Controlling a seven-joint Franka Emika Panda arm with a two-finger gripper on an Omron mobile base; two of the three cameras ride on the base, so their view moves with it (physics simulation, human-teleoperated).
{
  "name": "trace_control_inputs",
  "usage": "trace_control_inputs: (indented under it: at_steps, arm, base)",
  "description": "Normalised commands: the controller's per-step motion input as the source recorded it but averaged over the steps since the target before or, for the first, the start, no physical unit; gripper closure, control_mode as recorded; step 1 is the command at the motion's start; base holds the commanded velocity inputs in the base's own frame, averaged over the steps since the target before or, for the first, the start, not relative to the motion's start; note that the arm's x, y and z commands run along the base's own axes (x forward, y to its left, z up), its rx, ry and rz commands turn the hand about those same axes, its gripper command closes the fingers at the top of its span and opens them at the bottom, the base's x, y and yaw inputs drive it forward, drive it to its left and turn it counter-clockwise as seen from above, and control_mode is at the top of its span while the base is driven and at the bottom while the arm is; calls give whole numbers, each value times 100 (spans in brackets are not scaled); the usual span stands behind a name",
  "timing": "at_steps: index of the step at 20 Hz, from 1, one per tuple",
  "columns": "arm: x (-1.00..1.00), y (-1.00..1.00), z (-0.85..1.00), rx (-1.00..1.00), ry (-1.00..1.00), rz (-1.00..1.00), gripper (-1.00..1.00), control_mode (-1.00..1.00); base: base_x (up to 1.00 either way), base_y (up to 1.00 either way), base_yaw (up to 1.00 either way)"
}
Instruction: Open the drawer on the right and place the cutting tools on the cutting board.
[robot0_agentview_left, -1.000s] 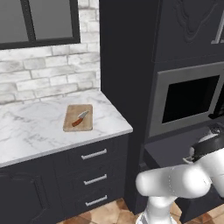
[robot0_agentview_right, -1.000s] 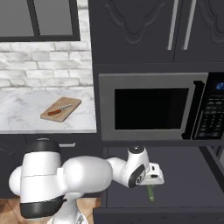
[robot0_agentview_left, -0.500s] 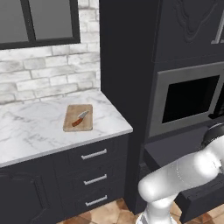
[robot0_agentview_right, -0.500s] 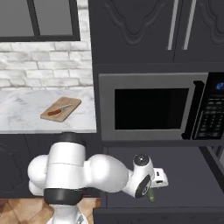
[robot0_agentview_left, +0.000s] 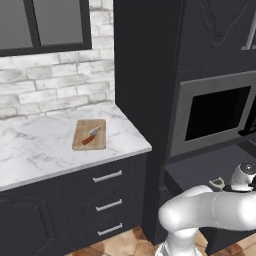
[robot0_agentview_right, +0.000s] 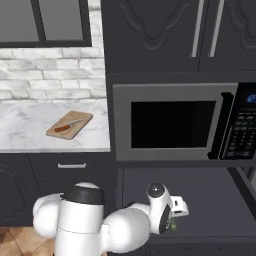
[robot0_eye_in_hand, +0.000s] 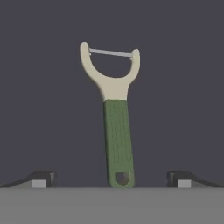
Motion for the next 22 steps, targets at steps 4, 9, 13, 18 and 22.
trace_control_inputs:
  at_steps: [4,9,13,18,22]
  arm:
    - [3,7,0,0,3,0,-100,-100]
    - [6,-9,-4,0,1,0,-100,-100]
    - [13,-29,-7,3,0,0,-100,-100]
    - [13,-35,-14,4,0,0,-100,-100]
    - [3,-11,-19,2,1,0,-100,-100]
  base:
    - [0,0,0]
    - [0,0,0]
    - [0,0,0]
    - [0,0,0]
    - [0,0,0]
